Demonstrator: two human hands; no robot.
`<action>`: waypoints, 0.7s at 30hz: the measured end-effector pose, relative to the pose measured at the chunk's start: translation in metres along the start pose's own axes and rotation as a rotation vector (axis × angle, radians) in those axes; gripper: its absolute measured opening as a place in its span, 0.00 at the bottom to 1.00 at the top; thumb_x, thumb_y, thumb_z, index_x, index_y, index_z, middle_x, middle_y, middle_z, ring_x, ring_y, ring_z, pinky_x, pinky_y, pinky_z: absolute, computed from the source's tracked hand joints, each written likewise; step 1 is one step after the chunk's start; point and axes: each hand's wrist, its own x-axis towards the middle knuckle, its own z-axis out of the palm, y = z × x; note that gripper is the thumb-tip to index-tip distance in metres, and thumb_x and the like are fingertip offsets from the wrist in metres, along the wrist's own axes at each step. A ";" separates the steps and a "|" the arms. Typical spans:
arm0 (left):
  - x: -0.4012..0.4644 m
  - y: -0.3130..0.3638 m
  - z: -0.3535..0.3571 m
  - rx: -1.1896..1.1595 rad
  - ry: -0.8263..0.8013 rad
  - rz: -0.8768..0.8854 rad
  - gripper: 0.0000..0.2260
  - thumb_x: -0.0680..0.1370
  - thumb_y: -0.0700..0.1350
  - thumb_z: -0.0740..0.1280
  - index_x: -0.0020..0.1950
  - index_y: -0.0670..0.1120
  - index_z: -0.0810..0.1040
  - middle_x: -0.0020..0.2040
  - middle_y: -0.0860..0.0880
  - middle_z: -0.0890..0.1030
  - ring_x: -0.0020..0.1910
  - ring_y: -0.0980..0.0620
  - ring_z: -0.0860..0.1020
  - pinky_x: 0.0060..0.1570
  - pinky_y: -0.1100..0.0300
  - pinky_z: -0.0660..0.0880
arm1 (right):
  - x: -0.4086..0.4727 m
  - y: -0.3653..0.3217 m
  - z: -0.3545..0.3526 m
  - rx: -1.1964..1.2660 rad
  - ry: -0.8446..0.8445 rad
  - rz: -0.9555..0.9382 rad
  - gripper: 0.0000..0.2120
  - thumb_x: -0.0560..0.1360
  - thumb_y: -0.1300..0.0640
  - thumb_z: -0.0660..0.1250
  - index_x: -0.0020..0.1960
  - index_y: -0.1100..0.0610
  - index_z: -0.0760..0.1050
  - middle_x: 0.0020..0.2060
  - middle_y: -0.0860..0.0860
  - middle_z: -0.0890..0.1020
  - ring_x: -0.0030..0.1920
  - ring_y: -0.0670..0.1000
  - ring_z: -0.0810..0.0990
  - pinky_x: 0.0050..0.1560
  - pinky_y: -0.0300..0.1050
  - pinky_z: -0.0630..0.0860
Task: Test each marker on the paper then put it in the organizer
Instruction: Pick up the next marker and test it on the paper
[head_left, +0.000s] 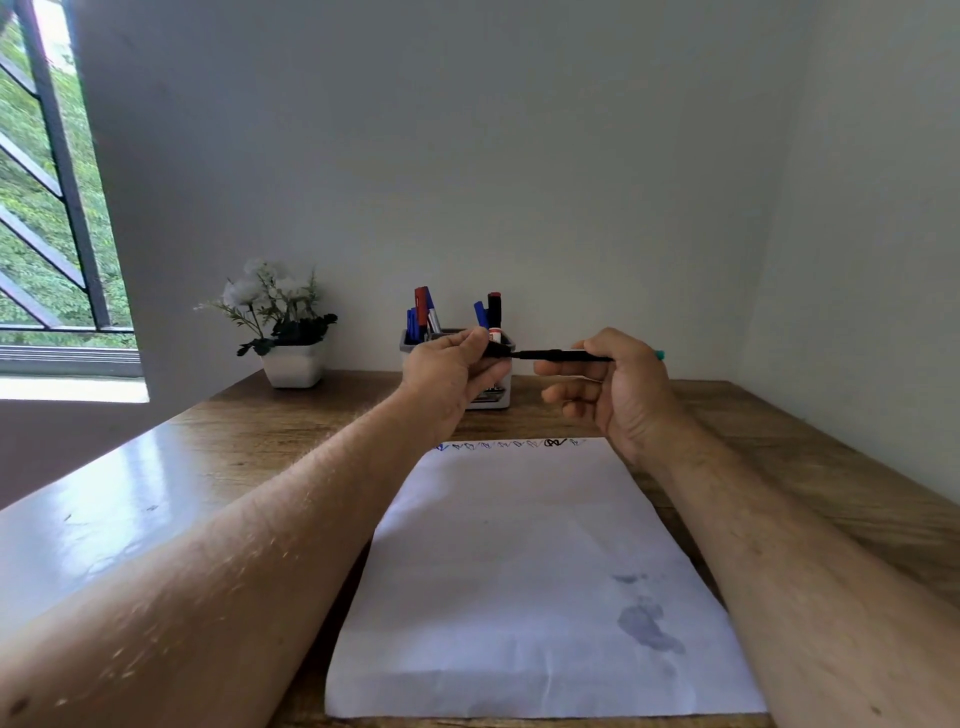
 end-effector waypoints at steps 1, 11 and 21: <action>-0.001 0.000 0.001 0.014 -0.009 -0.008 0.06 0.80 0.38 0.65 0.54 0.37 0.78 0.53 0.38 0.83 0.47 0.47 0.84 0.39 0.59 0.83 | 0.001 0.000 0.000 -0.010 -0.003 0.002 0.09 0.79 0.58 0.57 0.47 0.60 0.74 0.44 0.62 0.86 0.31 0.55 0.81 0.29 0.41 0.74; 0.003 -0.002 -0.008 0.138 0.001 -0.040 0.10 0.79 0.44 0.68 0.56 0.39 0.80 0.40 0.42 0.85 0.33 0.54 0.83 0.34 0.64 0.82 | -0.001 0.003 0.001 -0.339 -0.035 -0.202 0.07 0.75 0.63 0.72 0.52 0.57 0.84 0.35 0.55 0.86 0.26 0.52 0.78 0.27 0.42 0.75; 0.004 0.000 -0.010 0.157 0.100 -0.054 0.09 0.78 0.43 0.68 0.56 0.40 0.80 0.43 0.42 0.85 0.34 0.53 0.83 0.35 0.63 0.82 | 0.003 0.012 0.004 -0.463 -0.035 -0.193 0.07 0.77 0.59 0.69 0.53 0.53 0.85 0.39 0.52 0.87 0.26 0.49 0.79 0.24 0.38 0.73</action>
